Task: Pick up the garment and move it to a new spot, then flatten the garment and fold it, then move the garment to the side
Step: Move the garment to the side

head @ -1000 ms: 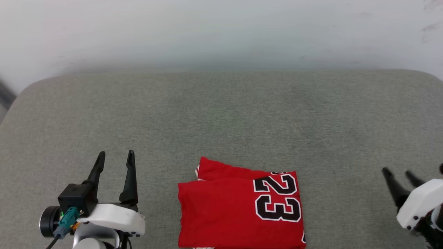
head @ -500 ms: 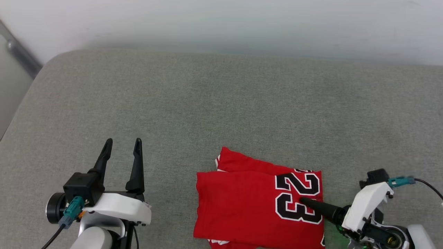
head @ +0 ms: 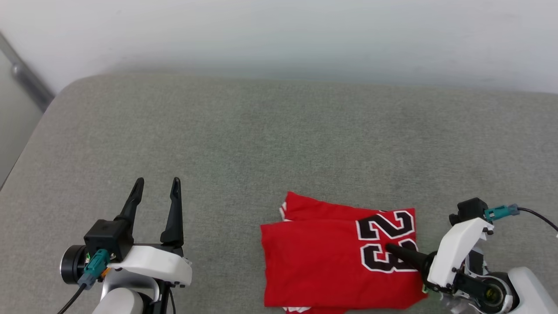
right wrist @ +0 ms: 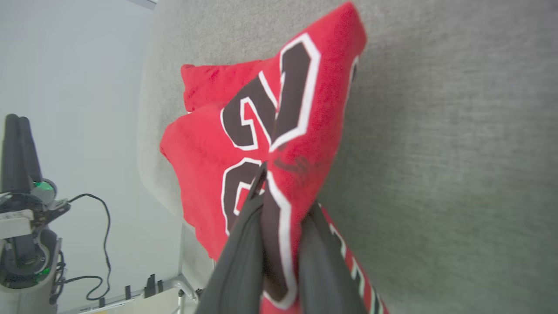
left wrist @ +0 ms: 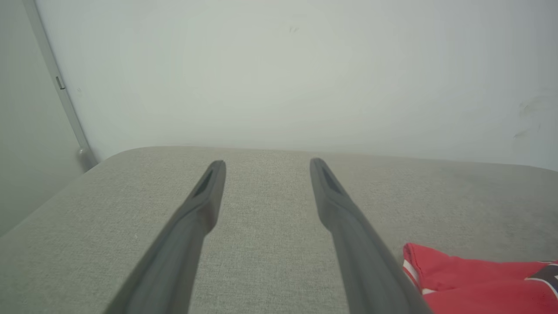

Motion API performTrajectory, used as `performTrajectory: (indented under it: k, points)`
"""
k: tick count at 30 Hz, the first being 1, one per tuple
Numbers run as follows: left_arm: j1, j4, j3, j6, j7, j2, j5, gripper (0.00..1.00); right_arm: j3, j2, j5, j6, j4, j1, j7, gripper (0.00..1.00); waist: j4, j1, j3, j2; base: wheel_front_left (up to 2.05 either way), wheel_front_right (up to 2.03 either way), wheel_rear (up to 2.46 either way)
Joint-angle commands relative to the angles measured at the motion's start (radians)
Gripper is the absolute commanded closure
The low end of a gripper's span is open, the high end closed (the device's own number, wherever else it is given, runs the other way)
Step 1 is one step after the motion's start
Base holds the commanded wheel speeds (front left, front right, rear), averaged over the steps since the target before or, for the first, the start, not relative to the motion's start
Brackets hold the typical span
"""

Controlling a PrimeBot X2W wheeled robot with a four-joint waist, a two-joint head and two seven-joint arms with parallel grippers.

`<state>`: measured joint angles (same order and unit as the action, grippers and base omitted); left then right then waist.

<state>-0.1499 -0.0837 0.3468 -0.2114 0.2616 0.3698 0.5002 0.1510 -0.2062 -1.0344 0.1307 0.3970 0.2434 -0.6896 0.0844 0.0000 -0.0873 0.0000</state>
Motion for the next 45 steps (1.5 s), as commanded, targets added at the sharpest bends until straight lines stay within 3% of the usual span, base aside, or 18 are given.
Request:
performTrajectory:
  k: [1, 11, 19, 26, 30, 35, 39, 44, 45]
  points:
    - [0.009, 0.006, -0.002, -0.002, 0.004, 0.002, -0.006, 0.00, 0.023, -0.027, 0.040, 0.000, 0.000, 0.009, 0.019, 1.00, -0.018, 0.0000, 0.020, 0.0000, 0.00, 0.00, 0.00]
    - [0.055, 0.049, -0.010, -0.009, 0.003, 0.013, -0.017, 0.00, 0.092, -0.156, 0.354, 0.000, 0.100, 0.066, 0.147, 1.00, -0.184, 0.0000, 0.037, 0.0000, 0.00, 0.00, 0.00]
    - [-0.011, 0.087, 0.025, 0.021, -0.009, 0.017, -0.037, 0.00, 0.056, -0.176, 0.506, 0.000, 0.188, 0.186, 0.236, 1.00, -0.349, 0.0000, -0.059, 0.0000, 0.00, 0.00, 0.00]
    - [-0.093, 0.110, 0.035, 0.043, -0.020, 0.030, -0.056, 0.00, -0.001, -0.171, 0.609, 0.000, 0.278, 0.305, 0.306, 1.00, -0.412, 0.0000, -0.161, 0.0000, 0.00, 0.00, 0.00]
    - [-0.155, 0.144, 0.044, 0.058, -0.040, 0.047, -0.073, 0.00, -0.068, -0.190, 0.678, 0.000, 0.343, 0.392, 0.365, 1.00, -0.404, 0.0000, -0.246, 0.0000, 0.00, 0.00, 0.00]
    - [-0.263, 0.204, 0.058, 0.083, -0.073, 0.072, -0.110, 0.00, -0.240, -0.247, 0.795, 0.000, 0.415, 0.515, 0.468, 1.00, -0.348, 0.0000, -0.380, 0.0000, 0.00, 0.00, 0.00]
    - [-0.313, 0.215, 0.066, 0.095, -0.080, 0.075, -0.123, 0.00, -0.319, -0.267, 0.858, 0.000, 0.434, 0.555, 0.502, 1.00, -0.326, 0.0000, -0.434, 0.0000, 0.00, 0.00, 0.00]
    - [-0.359, 0.221, 0.070, 0.108, -0.083, 0.084, -0.137, 0.00, -0.443, -0.235, 0.949, 0.000, 0.464, 0.580, 0.550, 1.00, -0.316, 0.0000, -0.490, 0.0000, 0.00, 0.00, 0.00]
    - [-0.361, 0.221, 0.069, 0.107, -0.083, 0.086, -0.137, 0.00, -0.463, -0.223, 0.968, 0.000, 0.471, 0.577, 0.561, 0.73, -0.316, 0.0000, -0.495, 0.0000, 0.00, 0.00, 0.00]
